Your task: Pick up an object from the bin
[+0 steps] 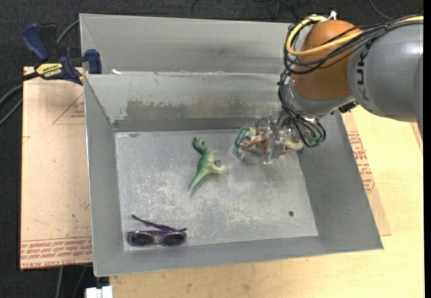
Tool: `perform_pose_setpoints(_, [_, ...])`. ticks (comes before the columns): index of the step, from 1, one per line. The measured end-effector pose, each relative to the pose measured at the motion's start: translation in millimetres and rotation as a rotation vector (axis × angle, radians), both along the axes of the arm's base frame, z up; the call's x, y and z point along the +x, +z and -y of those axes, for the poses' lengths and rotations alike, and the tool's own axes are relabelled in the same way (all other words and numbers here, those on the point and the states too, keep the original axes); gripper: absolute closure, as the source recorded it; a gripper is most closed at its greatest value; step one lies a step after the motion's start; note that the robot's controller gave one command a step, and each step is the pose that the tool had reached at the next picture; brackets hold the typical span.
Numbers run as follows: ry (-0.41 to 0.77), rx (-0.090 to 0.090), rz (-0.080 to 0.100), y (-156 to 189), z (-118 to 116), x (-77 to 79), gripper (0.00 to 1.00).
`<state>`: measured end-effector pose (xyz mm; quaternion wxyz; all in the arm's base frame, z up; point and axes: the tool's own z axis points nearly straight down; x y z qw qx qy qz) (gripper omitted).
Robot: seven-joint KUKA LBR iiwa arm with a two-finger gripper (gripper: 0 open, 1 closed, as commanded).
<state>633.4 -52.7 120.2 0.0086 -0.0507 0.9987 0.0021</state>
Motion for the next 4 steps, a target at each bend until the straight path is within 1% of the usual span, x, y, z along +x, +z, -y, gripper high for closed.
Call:
perform_pose_setpoints(1, [-0.01,-0.001,-0.004,-8.0,11.0,0.7,1.0])
perform_pose_setpoints(2, [0.026,0.0,0.011,50.1,-0.7,18.0,1.0])
perform_pose_setpoints(3, [0.024,-0.001,0.002,77.3,5.3,3.9,1.0])
perform_pose_setpoints(4, [0.054,0.0,0.021,126.0,-8.8,19.5,1.0])
